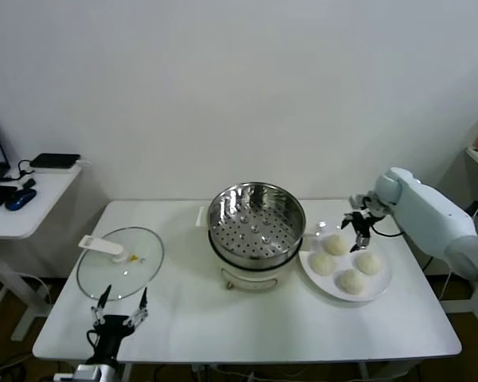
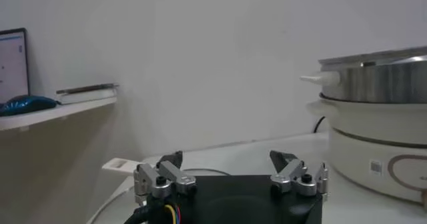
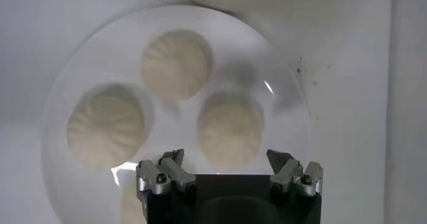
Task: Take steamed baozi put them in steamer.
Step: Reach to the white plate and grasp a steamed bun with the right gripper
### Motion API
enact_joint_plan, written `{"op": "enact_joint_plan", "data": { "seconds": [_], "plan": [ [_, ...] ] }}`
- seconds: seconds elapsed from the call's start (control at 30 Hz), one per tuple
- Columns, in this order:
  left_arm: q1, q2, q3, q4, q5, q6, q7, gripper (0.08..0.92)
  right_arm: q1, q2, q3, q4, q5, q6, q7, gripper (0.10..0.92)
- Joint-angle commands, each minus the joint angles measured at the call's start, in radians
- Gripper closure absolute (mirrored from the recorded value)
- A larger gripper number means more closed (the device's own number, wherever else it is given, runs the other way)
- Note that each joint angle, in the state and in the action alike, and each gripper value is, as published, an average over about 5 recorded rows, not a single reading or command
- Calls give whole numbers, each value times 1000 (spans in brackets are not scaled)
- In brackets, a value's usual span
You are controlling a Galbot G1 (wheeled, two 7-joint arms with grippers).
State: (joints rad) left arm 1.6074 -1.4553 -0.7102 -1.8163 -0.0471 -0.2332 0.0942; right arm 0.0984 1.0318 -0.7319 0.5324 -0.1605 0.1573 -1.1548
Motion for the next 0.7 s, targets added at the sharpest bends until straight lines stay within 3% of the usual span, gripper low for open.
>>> {"op": "enact_joint_plan", "data": {
  "seconds": [0.03,0.7],
  "plan": [
    [4,2,-1,2,-2,-3,0,177,-26,42,63,-62,-53,15,15,203],
    [7,7,-6,8,-15,-6,-8,177,-47,95,122,-129,-99,19,32,203]
  ]
}}
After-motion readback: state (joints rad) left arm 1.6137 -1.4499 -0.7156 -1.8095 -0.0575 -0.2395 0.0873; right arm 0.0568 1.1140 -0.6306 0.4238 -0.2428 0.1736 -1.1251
